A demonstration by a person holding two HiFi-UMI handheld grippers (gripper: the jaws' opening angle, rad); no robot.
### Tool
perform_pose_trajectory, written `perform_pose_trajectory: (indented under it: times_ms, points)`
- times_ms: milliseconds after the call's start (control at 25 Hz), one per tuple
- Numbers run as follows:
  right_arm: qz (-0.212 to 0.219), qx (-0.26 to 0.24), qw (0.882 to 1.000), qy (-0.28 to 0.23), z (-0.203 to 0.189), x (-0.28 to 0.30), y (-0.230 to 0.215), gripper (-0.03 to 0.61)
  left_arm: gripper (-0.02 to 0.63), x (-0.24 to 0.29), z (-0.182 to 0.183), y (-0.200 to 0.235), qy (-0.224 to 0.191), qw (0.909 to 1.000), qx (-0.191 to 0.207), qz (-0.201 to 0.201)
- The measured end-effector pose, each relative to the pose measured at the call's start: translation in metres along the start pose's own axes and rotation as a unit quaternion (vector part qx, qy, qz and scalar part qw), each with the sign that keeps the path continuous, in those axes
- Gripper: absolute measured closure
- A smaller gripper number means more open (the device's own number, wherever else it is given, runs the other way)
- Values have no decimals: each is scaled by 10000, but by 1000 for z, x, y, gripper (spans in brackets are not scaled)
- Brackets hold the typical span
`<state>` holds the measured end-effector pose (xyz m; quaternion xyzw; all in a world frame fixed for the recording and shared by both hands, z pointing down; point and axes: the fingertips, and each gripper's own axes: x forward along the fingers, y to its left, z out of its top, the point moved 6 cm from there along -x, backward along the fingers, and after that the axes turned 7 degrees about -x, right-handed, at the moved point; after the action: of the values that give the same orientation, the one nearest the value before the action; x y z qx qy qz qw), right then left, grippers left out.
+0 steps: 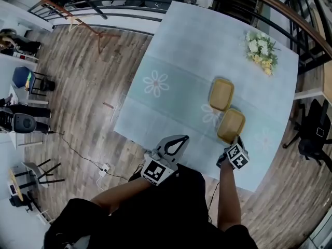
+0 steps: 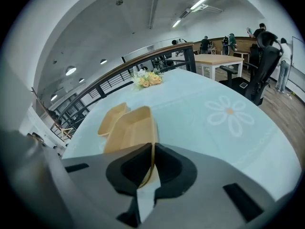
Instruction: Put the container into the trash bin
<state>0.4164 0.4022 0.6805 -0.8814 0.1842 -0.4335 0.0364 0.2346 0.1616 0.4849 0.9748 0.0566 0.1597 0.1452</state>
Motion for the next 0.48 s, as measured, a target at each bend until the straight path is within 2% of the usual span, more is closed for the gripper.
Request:
perform_pose_trajectory:
  times_ms: [200, 480]
  points:
    - [126, -151, 9998, -58, -10, -26, 29, 535, 598, -40, -2, 18, -200, 9997, -108, 128]
    - [628, -285, 9976, 52, -45, -64, 109, 534, 598, -125, -17, 54, -394, 9974, -327, 505]
